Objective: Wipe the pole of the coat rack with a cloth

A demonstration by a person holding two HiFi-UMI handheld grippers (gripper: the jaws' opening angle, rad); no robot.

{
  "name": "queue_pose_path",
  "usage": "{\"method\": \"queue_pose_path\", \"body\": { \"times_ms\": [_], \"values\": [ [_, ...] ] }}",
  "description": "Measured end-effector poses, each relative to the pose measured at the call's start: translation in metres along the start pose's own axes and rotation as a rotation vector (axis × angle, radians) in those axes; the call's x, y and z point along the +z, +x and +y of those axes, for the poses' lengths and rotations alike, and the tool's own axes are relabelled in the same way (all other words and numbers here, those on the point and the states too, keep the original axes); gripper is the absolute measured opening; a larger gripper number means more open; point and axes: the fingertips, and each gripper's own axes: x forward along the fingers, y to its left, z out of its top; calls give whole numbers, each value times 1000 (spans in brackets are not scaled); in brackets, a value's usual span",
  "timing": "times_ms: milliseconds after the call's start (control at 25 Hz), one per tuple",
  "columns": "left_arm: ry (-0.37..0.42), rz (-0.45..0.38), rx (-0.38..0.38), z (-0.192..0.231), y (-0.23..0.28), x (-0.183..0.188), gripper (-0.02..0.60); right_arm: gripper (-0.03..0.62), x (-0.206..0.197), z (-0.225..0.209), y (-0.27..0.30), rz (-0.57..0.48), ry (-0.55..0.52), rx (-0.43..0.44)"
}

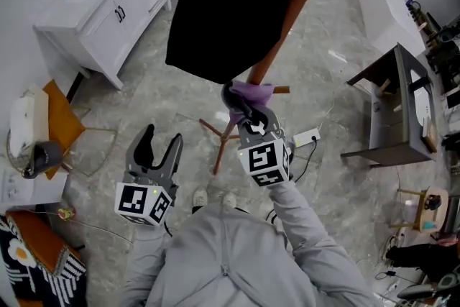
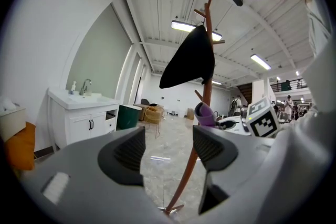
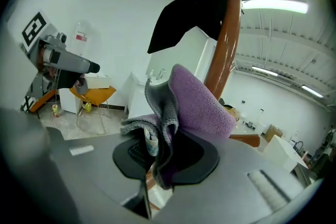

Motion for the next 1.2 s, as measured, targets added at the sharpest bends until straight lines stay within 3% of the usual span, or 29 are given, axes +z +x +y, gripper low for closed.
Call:
{"method": "queue_pose_path", "body": {
  "times_ms": [400, 640, 800, 1000, 1200],
  "values": [
    [-17, 18, 9, 11, -1, -7, 308, 57, -10, 25, 11, 97, 27, 110],
    [-18, 24, -3, 14, 2, -6, 308, 57, -3, 31, 1, 93, 32, 119],
    [-13, 21, -19, 13, 4, -5, 308, 57, 5, 26, -22, 55, 38, 68],
    [-11, 13, -49, 7, 7, -4, 308, 57, 28, 3, -61, -49, 25, -55],
    [-8, 8, -83, -1, 10, -1, 308, 57, 49, -26, -102, -154, 122, -130]
  ]
}}
